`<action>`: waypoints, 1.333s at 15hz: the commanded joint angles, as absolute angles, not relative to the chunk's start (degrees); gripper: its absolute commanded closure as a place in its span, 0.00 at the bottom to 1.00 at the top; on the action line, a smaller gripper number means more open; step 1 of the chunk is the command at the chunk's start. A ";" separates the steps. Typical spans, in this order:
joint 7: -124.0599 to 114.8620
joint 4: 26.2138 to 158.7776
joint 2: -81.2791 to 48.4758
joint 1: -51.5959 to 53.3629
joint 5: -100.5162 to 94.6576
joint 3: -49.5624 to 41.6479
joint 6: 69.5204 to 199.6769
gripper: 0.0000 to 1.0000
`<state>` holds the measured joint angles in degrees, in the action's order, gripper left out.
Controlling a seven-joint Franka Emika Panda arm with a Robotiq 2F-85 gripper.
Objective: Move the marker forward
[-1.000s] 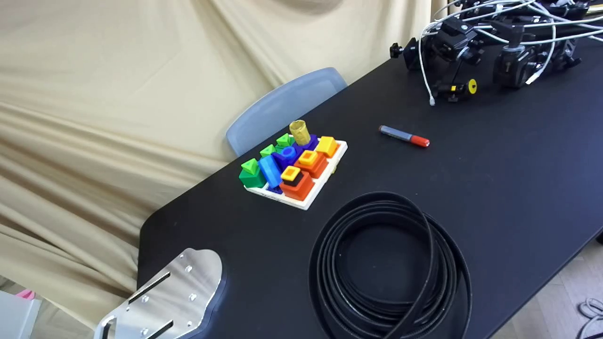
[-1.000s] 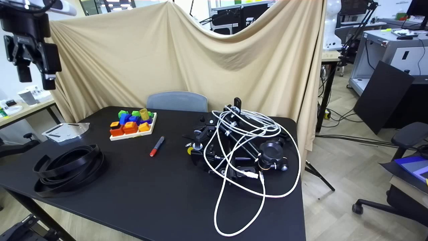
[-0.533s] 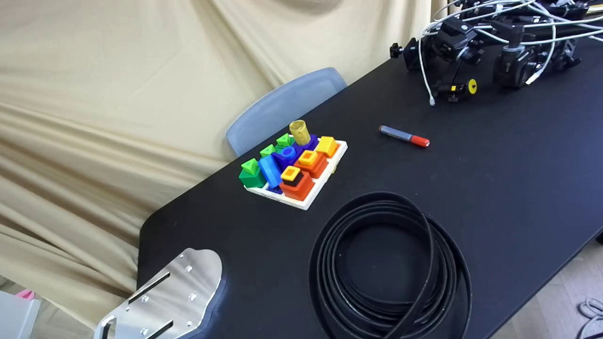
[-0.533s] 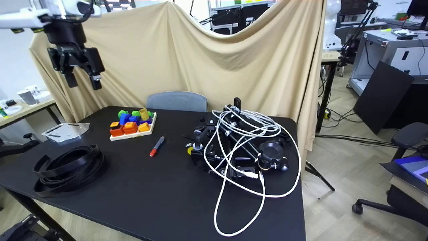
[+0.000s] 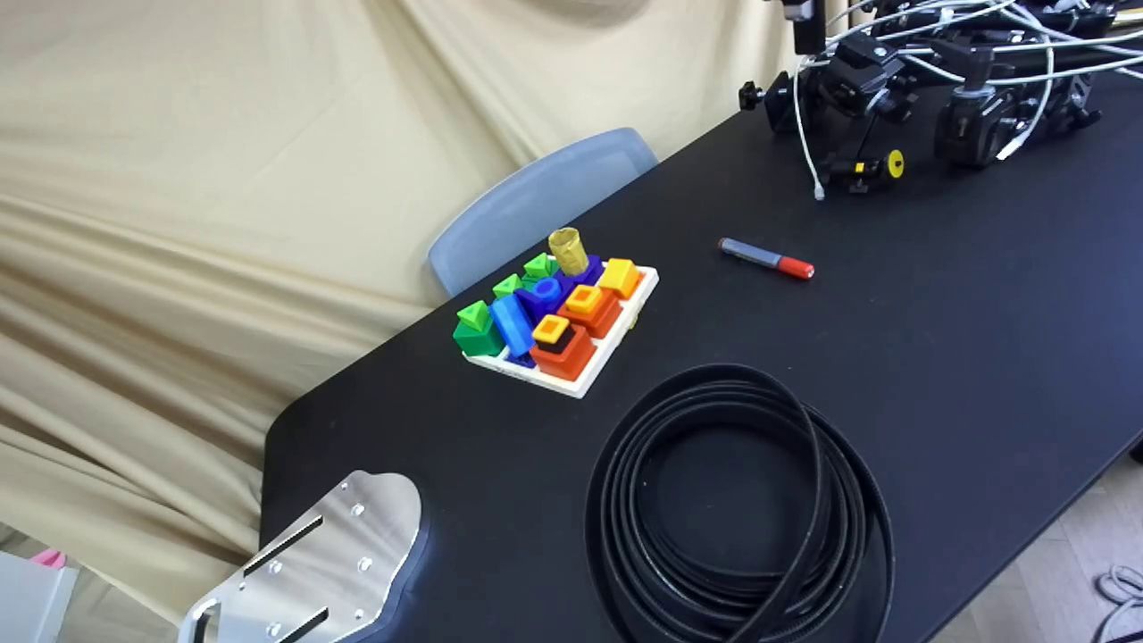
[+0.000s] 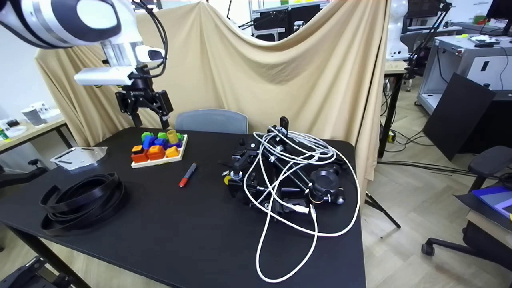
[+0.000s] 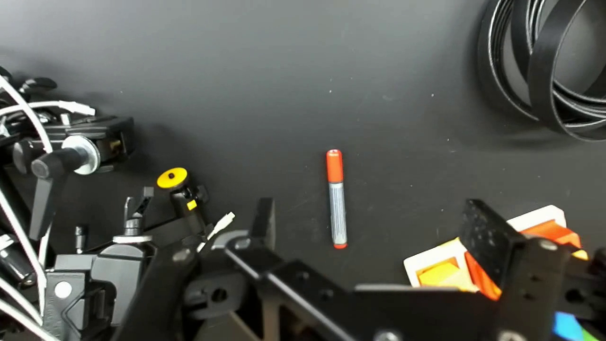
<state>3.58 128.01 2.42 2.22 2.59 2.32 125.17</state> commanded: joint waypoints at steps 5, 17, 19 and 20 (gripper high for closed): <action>3.51 127.75 -3.88 2.55 2.64 2.73 136.25 0.00; 2.98 126.78 -11.94 3.01 -6.77 2.37 144.11 0.00; 3.17 126.32 -14.80 3.00 -7.33 2.24 146.04 0.00; 3.03 126.13 -16.13 3.00 -7.26 2.14 147.03 0.00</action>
